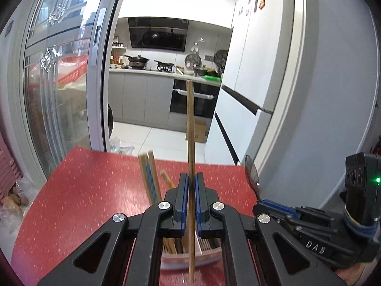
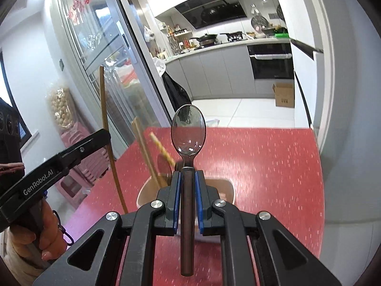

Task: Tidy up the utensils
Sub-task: 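Lift the chopstick and spoon and lower both into the beige caddy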

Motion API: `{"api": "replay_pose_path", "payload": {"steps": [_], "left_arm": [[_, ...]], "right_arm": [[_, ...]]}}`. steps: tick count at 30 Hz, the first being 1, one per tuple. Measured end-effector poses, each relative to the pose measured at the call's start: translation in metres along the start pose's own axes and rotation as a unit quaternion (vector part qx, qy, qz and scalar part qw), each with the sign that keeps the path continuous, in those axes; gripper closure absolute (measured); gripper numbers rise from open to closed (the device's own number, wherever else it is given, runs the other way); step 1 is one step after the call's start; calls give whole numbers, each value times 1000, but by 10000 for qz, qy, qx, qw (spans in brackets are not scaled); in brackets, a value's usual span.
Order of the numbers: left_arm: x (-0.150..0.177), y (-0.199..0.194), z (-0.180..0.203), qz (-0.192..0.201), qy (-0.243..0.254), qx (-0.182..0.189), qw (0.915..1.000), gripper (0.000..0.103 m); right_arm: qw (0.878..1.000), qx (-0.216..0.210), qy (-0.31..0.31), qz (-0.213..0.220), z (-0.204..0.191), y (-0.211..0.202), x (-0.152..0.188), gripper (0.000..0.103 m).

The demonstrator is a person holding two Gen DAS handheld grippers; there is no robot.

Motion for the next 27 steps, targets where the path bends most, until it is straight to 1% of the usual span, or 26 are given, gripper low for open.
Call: {"api": "replay_pose_path", "payload": {"steps": [5, 12, 16, 19, 23, 27], "left_arm": [[-15, 15, -6, 314, -200, -132, 9992, 69], [-9, 48, -12, 290, -272, -265, 9989, 69], [-1, 59, -17, 347, -335, -321, 9983, 69], [6, 67, -18, 333, -269, -401, 9983, 69], [19, 72, -18, 359, -197, -421, 9983, 69], [32, 72, -17, 394, -123, -487, 9980, 69]], "right_arm": [[9997, 42, -174, 174, -1, 16, -18, 91], [9975, 158, -543, 418, -6, 46, -29, 91], [9943, 373, -846, 527, -8, 64, -24, 91], [9921, 509, -1005, 543, -8, 77, -18, 91], [9901, 557, -1153, 569, -7, 88, -8, 91], [9866, 635, -1357, 647, -11, 89, 2, 91]]}}
Point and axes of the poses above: each gripper's, at about its wrist camera, not at the fingertips, and y roughly the way its jaws point, z to its right, x to its underside, the point moved 3 cm from there along y, roughly the way its jaws point, and after that the axes turned 12 degrees about -z, right-handed, at the moved point
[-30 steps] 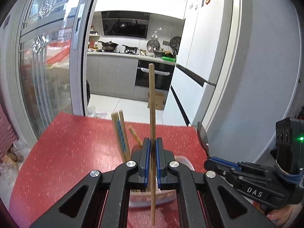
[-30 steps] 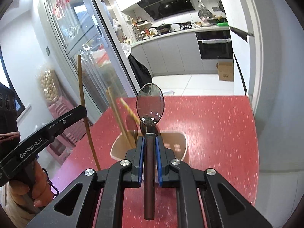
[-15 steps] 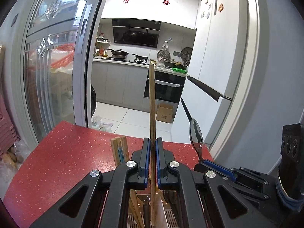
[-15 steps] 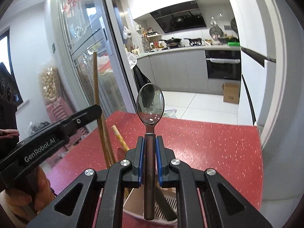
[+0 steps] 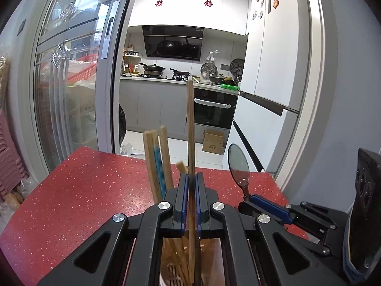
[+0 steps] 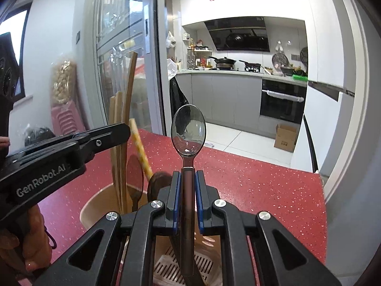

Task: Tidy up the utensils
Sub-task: 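Lift the chopstick and spoon and lower both into the beige caddy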

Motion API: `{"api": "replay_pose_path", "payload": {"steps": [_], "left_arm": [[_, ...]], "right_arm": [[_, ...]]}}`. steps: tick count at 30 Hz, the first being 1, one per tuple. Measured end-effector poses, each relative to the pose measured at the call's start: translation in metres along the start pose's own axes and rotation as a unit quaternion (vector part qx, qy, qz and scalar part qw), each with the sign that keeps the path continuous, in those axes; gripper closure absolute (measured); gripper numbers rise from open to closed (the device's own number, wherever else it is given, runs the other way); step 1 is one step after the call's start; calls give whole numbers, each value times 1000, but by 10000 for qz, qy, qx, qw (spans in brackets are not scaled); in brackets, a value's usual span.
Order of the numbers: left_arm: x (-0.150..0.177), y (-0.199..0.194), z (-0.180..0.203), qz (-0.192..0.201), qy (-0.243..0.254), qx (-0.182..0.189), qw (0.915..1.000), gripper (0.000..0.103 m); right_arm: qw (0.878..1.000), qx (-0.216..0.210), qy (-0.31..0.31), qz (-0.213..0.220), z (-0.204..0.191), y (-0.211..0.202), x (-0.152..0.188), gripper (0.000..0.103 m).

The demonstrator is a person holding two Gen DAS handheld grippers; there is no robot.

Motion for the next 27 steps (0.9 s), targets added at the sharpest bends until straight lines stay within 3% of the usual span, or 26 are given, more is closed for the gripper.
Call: {"api": "replay_pose_path", "payload": {"steps": [6, 17, 27], "left_arm": [[15, 6, -1, -165, 17, -119, 9998, 69], [29, 4, -2, -401, 177, -323, 9985, 69], [30, 0, -6, -471, 130, -357, 9982, 69]], "right_arm": [[9997, 101, -206, -12, -10, -4, 19, 90], [9999, 120, -26, -24, -8, -9, 20, 90], [9949, 406, -898, 204, -26, -2, 20, 90]]}}
Point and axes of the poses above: each gripper's, at about its wrist camera, not at the fingertips, and y roughly the way its jaws point, z to its right, x to its underside, the point moved 3 cm from there along y, roughly the way its jaws point, and after that the axes turned 12 degrees about -z, right-handed, at the moved point
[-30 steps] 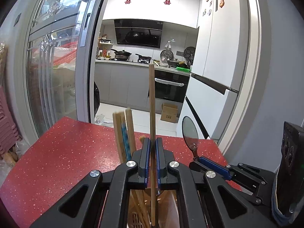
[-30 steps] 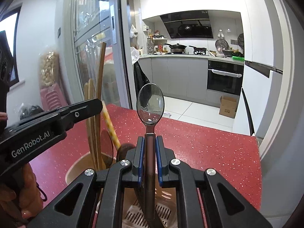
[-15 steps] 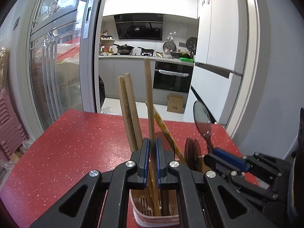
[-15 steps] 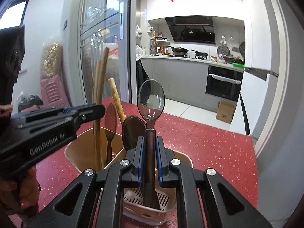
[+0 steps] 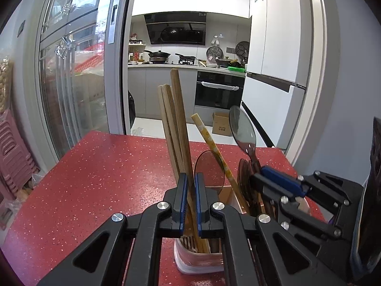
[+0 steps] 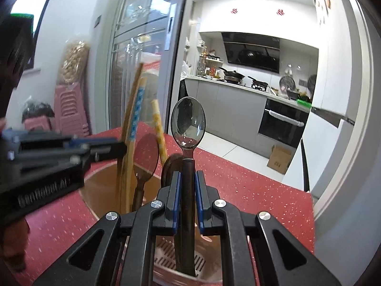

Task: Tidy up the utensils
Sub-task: 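Lift the chopstick and spoon and lower both into the beige caddy, then open both tools to release the utensils and withdraw from the caddy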

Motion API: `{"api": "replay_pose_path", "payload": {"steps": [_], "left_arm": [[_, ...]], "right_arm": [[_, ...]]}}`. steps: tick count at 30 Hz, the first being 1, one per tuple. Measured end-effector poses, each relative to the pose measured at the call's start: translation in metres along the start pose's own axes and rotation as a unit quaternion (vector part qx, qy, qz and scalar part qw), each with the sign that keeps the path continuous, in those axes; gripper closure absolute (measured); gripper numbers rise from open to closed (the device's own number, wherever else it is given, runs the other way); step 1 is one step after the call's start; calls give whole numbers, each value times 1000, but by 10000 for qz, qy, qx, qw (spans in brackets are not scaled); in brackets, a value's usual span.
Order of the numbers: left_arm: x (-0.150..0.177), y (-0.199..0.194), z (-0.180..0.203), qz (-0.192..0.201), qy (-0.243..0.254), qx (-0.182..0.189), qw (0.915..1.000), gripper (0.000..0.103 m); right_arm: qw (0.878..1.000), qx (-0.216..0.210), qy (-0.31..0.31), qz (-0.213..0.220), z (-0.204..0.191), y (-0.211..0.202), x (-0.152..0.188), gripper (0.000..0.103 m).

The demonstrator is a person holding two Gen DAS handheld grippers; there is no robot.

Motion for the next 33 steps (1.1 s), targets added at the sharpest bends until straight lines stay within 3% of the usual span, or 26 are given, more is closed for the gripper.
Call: {"api": "replay_pose_path", "payload": {"steps": [7, 11, 22, 33], "left_arm": [[3, 2, 0, -61, 14, -29, 10000, 69], [4, 2, 0, -70, 20, -49, 10000, 69], [2, -13, 3, -5, 53, -99, 9999, 69], [9, -35, 2, -80, 116, -99, 9999, 69]], "right_arm": [[9998, 31, -140, -164, -4, 0, 11, 86], [9994, -64, 177, -277, 7, -5, 10, 67], [9935, -292, 1028, -383, 29, -27, 9, 59], [9868, -388, 1476, -537, 28, -52, 18, 56]]}}
Point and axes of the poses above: each gripper's, at about its wrist camera, not at the fingertips, and y roughly the way its jaws point, z to its right, x to its underside, the point moved 3 cm from there along y, roughly the way its jaws point, and after that the axes turned 12 degrees about -z, right-handed, at the moved point
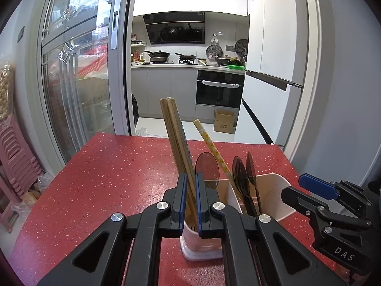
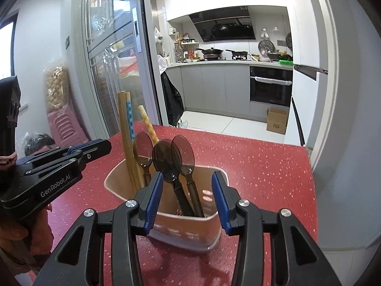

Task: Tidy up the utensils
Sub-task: 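Open both tools to release the utensils and withdraw from the caddy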

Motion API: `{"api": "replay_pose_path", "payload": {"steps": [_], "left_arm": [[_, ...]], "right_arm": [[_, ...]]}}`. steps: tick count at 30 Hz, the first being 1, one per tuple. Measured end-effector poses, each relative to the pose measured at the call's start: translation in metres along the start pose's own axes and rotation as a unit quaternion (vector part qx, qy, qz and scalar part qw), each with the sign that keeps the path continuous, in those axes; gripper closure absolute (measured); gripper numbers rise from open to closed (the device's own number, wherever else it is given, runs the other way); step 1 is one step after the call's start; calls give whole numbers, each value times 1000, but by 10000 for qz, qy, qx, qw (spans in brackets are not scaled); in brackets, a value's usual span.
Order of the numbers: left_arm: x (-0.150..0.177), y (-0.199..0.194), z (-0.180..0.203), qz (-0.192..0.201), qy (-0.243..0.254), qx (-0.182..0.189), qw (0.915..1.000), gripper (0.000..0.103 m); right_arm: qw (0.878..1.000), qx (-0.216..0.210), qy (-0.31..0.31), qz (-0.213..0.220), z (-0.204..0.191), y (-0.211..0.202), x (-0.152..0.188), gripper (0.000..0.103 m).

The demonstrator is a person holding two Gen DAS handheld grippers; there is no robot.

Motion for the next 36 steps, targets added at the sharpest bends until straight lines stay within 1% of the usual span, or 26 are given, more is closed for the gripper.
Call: {"api": "replay_pose_path", "payload": {"steps": [4, 7, 11, 16, 22, 26, 31, 32, 33, 34, 36], "left_arm": [[4, -12, -1, -4, 13, -26, 10000, 68], [7, -18, -3, -53, -50, 58, 10000, 68], [17, -26, -7, -93, -32, 36, 9999, 68], [44, -31, -14, -315, -94, 74, 9994, 68], [77, -33, -28, -618, -193, 66, 9979, 68], [98, -35, -36, -775, -249, 19, 9967, 68], [124, -39, -49, -971, -514, -25, 9939, 68], [128, -40, -49, -985, -538, -41, 9937, 57], [131, -41, -50, -1002, -555, -66, 9934, 0], [134, -41, -51, -1021, -578, -109, 9930, 0], [137, -38, -53, -886, -536, -159, 9945, 0]], "right_arm": [[9998, -26, 189, -110, 2, -7, 6, 55], [9992, -52, 355, -191, 2, -13, 14, 54], [9987, 4, 415, -284, -2, -21, 24, 54], [9972, -36, 602, -448, -7, -29, 42, 52], [9938, 81, 851, -715, -5, -33, 70, 52], [9913, 151, 964, -886, -5, -34, 83, 51], [9891, 192, 1040, -1028, -8, -37, 95, 51], [9886, 192, 1061, -1053, -9, -37, 97, 51], [9882, 189, 1079, -1071, -10, -38, 98, 51], [9878, 186, 1095, -1087, -11, -38, 99, 51], [9873, 207, 1111, -1115, -12, -39, 103, 49]]}}
Point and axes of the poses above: each gripper's, at about its wrist camera, not at the fingertips, and y roughly the way its jaws point, z to its right, x to its underside, the point moved 3 cm from there along y, roughly the way its jaws point, and after that the axes turned 12 degrees about -z, right-handed, at the moved point
